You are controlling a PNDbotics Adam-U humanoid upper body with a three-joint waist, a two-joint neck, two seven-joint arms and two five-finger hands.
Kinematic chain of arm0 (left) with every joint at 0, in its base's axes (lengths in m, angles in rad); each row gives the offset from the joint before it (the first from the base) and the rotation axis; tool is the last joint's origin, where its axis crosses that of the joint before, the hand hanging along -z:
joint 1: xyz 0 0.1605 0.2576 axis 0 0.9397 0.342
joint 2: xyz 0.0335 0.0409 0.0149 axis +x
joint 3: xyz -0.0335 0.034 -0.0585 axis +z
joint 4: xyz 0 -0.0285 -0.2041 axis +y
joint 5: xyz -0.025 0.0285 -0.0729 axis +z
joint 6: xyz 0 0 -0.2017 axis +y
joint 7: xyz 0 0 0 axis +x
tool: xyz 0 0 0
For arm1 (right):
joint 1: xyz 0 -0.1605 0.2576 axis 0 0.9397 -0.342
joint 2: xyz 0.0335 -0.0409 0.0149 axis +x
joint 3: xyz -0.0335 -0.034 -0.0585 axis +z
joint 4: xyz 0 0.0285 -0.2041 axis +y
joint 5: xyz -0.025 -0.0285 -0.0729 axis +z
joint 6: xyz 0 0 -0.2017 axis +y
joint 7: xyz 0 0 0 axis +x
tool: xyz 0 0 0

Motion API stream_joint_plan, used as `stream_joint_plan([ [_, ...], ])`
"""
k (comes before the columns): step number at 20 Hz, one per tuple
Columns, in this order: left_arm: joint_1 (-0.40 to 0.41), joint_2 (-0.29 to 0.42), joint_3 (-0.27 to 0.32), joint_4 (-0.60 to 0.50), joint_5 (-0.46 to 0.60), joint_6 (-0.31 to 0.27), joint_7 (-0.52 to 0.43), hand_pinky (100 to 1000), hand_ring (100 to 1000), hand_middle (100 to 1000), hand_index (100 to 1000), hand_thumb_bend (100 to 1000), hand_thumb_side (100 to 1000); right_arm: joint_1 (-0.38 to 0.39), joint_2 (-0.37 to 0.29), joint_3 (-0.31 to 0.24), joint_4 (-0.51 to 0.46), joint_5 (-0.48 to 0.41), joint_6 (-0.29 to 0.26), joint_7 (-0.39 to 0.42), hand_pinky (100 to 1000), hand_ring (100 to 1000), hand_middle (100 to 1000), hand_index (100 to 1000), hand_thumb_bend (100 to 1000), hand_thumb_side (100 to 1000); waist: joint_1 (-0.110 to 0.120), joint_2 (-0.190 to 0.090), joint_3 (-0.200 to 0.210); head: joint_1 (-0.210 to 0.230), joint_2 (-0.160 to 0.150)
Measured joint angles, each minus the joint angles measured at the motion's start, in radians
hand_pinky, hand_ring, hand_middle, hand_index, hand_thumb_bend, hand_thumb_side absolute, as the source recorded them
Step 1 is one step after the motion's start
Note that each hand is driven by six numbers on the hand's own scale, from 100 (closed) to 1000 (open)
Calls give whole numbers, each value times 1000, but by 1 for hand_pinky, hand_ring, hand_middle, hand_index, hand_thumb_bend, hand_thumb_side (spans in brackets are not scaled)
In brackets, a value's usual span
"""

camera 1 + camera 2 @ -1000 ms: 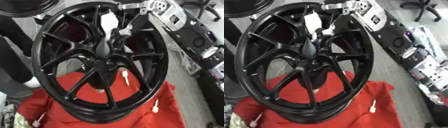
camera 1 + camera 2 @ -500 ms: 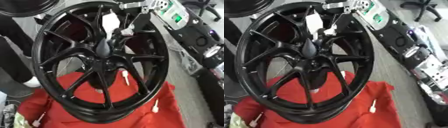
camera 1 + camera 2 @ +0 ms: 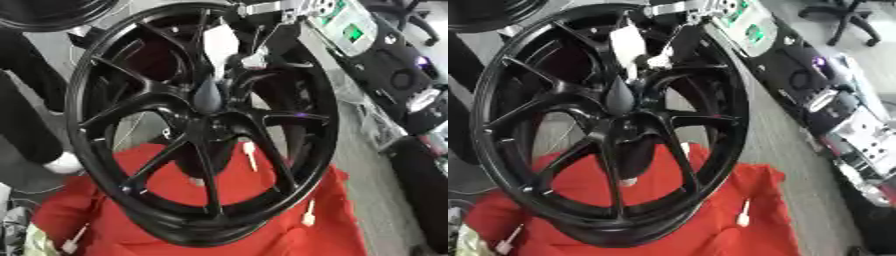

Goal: Pull the pin out of the wheel hub.

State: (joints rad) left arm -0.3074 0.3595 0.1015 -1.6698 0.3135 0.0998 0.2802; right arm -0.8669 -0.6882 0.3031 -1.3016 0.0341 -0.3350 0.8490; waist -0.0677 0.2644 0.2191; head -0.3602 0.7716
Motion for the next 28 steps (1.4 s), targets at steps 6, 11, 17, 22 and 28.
stream_joint_plan([
  [6,2,0,0,0,0,2,1,720,701,611,666,100,774,-4,-2,0,4,-4,7,7,869,577,238,443,100,255,-6,0,2,-3,0],
  [11,4,0,0,0,0,5,1,720,700,610,666,100,774,-10,-3,0,4,-4,18,19,871,575,235,441,100,258,-6,0,2,-4,0],
  [17,5,0,0,0,0,6,2,721,700,610,666,100,775,-62,-28,-41,-36,-118,33,33,873,574,233,440,100,248,-10,-9,2,-4,0],
  [22,8,0,0,0,0,7,1,721,699,610,666,100,774,-62,-39,-56,-53,-168,57,46,878,576,232,441,100,257,-10,-9,2,-3,0],
  [28,9,0,1,0,0,7,2,722,699,610,667,100,768,-21,-91,-112,-107,-282,115,56,890,584,232,444,100,282,-7,-12,-12,6,0],
])
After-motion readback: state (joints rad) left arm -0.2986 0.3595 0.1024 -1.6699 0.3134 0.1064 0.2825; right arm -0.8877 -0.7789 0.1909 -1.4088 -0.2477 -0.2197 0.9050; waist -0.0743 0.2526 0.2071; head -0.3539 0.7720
